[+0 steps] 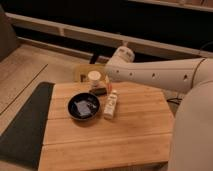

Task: Drag the pepper across the table

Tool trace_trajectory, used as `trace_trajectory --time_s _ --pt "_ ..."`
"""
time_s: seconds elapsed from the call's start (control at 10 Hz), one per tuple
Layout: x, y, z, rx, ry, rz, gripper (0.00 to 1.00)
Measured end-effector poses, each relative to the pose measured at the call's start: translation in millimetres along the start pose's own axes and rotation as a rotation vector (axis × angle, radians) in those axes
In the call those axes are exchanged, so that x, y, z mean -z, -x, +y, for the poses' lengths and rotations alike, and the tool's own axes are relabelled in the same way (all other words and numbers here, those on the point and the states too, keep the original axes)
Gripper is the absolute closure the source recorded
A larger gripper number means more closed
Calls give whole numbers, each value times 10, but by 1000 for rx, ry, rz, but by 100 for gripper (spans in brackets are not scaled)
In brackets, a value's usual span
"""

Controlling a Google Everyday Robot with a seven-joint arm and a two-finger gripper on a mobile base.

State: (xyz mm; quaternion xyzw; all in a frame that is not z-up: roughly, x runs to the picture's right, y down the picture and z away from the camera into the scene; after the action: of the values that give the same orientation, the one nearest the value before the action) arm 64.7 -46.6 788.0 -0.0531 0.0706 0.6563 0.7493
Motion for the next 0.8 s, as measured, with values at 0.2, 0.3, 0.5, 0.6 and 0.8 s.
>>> trace_trajectory --time_s 0.2,0.3,0.5,0.6,0.8 --pt "-117 -25 -73 49 -64 12 35" --pt "-223 -3 -119 83 -80 12 35" --pt "-633 187 -186 169 -63 -22 35" --pt "-757 267 -190 186 -43 -39 35" --pt "-1124 595 -248 196 47 -121 35"
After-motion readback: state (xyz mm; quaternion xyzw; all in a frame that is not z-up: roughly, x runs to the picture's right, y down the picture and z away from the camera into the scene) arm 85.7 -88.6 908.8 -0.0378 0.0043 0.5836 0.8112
